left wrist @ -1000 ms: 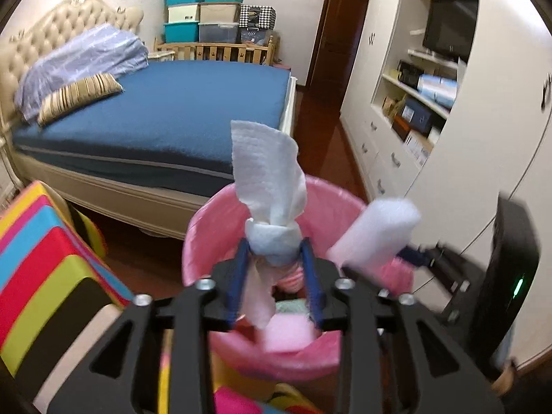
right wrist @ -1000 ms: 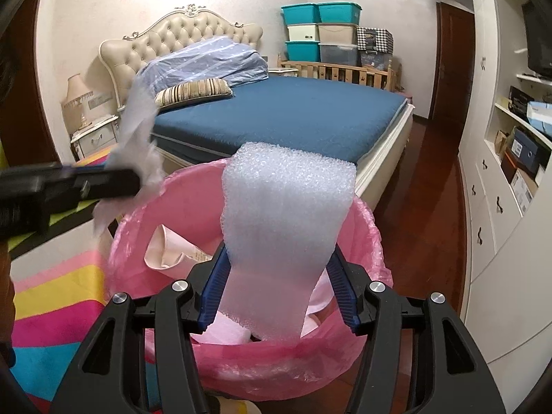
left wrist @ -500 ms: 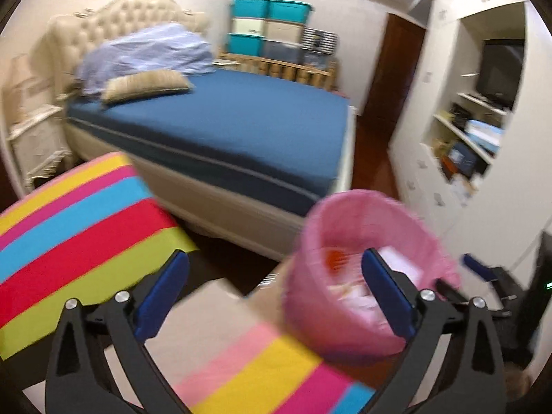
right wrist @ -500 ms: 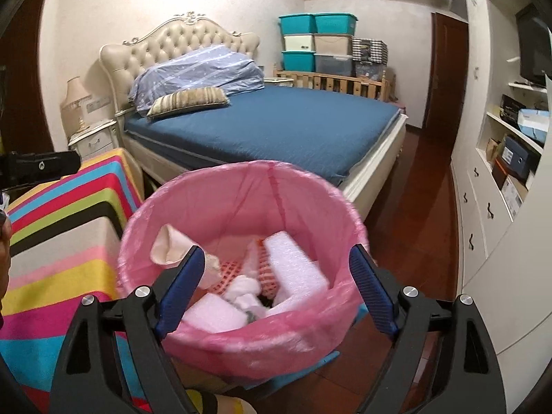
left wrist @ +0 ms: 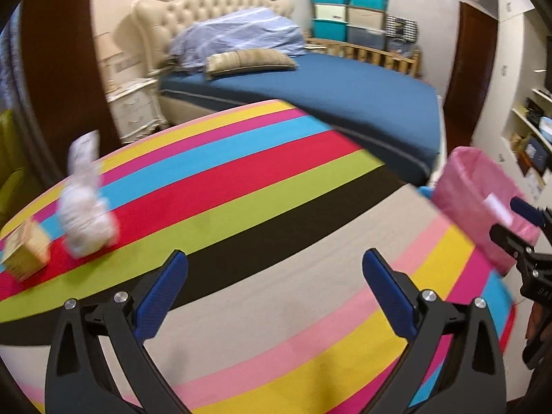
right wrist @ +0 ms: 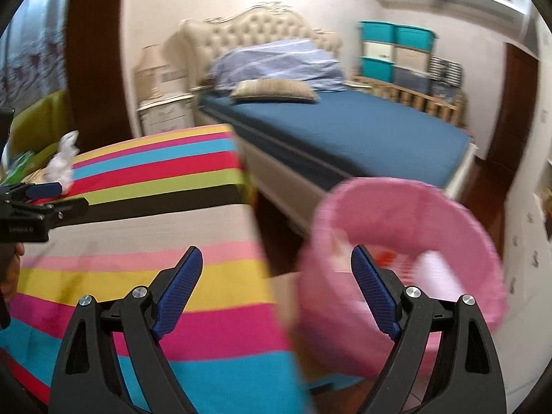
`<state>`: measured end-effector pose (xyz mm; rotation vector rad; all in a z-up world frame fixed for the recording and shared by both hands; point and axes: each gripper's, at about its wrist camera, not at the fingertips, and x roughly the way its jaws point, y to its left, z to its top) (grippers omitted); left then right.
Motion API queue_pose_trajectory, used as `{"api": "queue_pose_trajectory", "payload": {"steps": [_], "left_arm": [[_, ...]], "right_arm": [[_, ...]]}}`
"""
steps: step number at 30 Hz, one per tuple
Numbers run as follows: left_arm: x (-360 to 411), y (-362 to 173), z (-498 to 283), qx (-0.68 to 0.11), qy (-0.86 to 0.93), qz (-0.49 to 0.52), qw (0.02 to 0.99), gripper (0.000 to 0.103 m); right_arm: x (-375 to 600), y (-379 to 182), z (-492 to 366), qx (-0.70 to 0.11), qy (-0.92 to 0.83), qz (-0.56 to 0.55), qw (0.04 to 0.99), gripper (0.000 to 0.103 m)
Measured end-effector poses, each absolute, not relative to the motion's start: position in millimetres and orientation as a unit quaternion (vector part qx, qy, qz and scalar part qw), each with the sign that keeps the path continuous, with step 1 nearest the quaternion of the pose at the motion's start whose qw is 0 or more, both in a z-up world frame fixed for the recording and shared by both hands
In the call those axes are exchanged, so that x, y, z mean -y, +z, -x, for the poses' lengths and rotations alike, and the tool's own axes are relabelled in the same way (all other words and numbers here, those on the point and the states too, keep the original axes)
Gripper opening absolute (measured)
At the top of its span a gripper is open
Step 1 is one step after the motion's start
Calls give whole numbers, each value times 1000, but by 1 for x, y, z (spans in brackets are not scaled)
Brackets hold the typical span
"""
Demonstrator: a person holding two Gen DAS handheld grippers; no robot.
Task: Collect trash
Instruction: 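Move both open tools back toward the plastic bag and cardboard box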
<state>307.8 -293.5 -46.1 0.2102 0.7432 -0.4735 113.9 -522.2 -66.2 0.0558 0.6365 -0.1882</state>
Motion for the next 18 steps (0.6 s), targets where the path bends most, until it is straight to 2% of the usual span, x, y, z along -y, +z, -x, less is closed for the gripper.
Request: {"api": "queue_pose_trajectory", "payload": {"steps": [10, 18], "left_arm": [[174, -52, -285, -339, -135, -114, 924, 98], [82, -54, -289, -351, -71, -72, 931, 98]], "right_arm": [[388, -75, -171, -344, 19, 16, 939, 84], [301, -79, -205, -360, 84, 53, 928, 84]]}}
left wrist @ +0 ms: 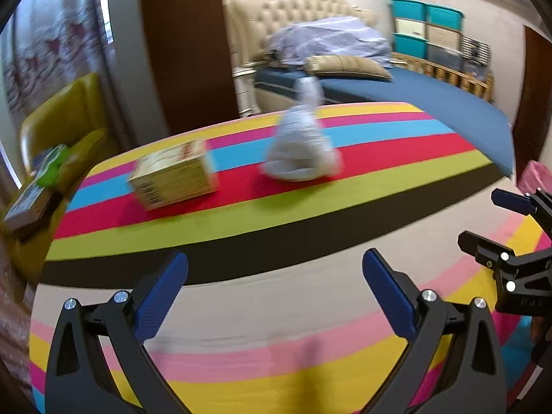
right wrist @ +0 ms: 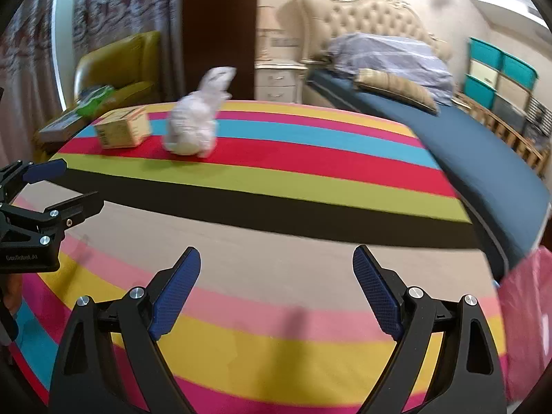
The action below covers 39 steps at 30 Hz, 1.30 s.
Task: Collect trash
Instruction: 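Move both open tools back toward the plastic bag and cardboard box, then grasp the white plastic bag with the right tool while the left tool approaches the box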
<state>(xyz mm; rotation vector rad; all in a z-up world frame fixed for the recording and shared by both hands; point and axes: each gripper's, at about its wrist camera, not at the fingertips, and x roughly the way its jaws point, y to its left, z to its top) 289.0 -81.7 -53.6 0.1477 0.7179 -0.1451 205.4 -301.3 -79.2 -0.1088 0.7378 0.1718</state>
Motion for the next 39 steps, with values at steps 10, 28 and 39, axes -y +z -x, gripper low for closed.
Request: {"api": "queue_pose_trajectory", "payload": {"steps": [10, 28, 39], "left_arm": [[-11, -50, -317, -377, 4, -30, 926, 98], [-35, -53, -366, -411, 41, -13, 911, 98], [-23, -64, -371, -427, 25, -5, 904, 98]], "right_arm": [[245, -76, -274, -377, 119, 42, 917, 84], [187, -76, -379, -406, 164, 50, 898, 84], [202, -82, -368, -396, 159, 43, 903, 36]]}}
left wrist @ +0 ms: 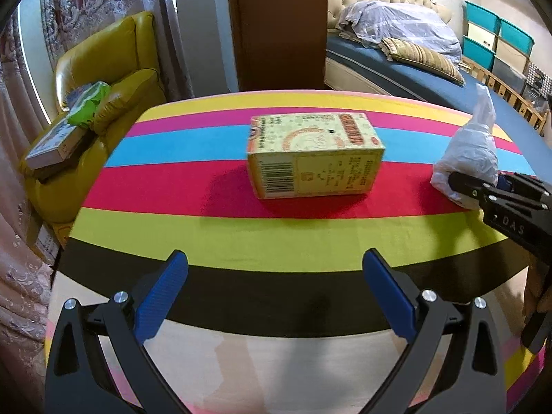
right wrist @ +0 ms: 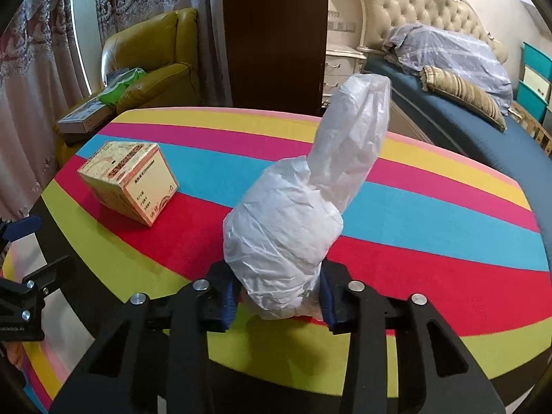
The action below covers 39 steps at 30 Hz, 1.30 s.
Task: Collect trash
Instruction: 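Grasp the white plastic bag with the right tool while the left tool approaches the box, then grasp the cardboard medicine box with the left tool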
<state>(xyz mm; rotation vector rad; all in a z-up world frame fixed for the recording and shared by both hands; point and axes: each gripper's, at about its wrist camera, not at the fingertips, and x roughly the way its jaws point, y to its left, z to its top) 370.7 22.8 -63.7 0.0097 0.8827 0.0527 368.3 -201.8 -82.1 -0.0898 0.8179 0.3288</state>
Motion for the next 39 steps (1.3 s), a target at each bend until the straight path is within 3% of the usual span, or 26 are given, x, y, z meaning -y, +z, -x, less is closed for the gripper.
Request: {"api": "queue_pose_trajectory", "payload": {"steps": [13, 26, 27, 28, 30, 31, 36, 37, 38, 39], "left_arm": [[18, -69, -422, -431, 0, -9, 902, 98], [4, -64, -468, -424, 26, 40, 904, 97], [4, -64, -466, -417, 25, 45, 907, 84], [3, -65, -465, -414, 17, 57, 908, 55], [6, -71, -468, -438, 4, 65, 897, 23], [8, -74, -465, -439, 2, 61, 896, 22], [15, -77, -447, -438, -12, 63, 897, 22], [13, -75, -441, -437, -19, 75, 896, 27], [11, -74, -435, -435, -21, 85, 896, 37], [10, -72, -432, -430, -22, 92, 898, 65]], "right_arm": [[230, -85, -348, -399, 149, -12, 905, 35], [233, -87, -348, -403, 152, -21, 902, 35], [233, -87, -348, -404, 152, -22, 902, 35], [233, -87, -348, -404, 152, -22, 902, 35], [234, -87, -349, -405, 152, -22, 901, 35], [234, -87, -349, -407, 151, -22, 901, 35], [235, -87, -350, -408, 149, -21, 901, 35], [235, -87, -350, -407, 148, -20, 901, 35], [234, -87, -350, -407, 147, -20, 901, 35], [234, -87, -350, -408, 147, -19, 901, 35]]}}
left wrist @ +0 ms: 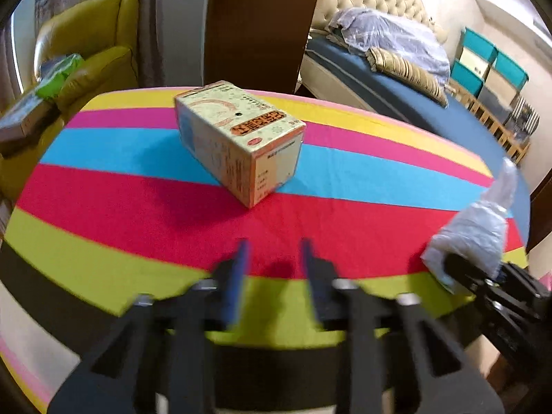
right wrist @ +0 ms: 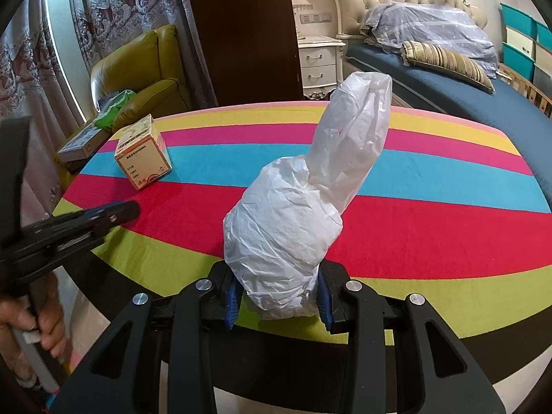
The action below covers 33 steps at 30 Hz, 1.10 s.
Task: Collect trash
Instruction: 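Grasp the cardboard medicine box with the left tool, then carry the medicine box and plastic bag over the pink wastebasket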
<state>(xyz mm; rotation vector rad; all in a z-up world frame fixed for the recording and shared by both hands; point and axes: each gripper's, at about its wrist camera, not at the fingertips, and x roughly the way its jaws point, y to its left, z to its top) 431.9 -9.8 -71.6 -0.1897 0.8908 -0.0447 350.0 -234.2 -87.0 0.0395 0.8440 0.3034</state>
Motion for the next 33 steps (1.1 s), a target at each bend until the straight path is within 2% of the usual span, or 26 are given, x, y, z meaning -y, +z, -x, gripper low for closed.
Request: {"api": "queue_pose_trajectory", "payload": {"steps": [1, 2, 4, 14, 15, 16, 17, 18, 33], "left_arm": [[7, -67, -428, -417, -21, 104, 902, 93], [6, -64, -427, -404, -16, 112, 908, 99], [9, -54, -432, -385, 5, 112, 916, 98], [24, -64, -528, -425, 130, 130, 886, 98], [24, -66, -535, -431, 136, 127, 883, 95], [22, -69, -538, -436, 135, 124, 881, 79], [19, -71, -538, -442, 133, 116, 880, 68], [19, -73, -534, -444, 122, 107, 881, 63], [37, -78, -369, -407, -12, -6, 913, 60]], "right_arm": [[234, -88, -350, -409, 147, -19, 901, 36], [233, -88, -351, -410, 147, -20, 900, 36], [232, -89, -352, -412, 148, -24, 899, 36], [243, -90, -355, -413, 161, -54, 895, 36], [241, -90, -354, -413, 159, -49, 895, 36], [239, -90, -354, -413, 157, -45, 896, 36], [238, -90, -353, -413, 155, -42, 896, 36], [237, -91, -353, -414, 153, -38, 897, 36], [214, -90, -336, -410, 125, 60, 901, 36]]}}
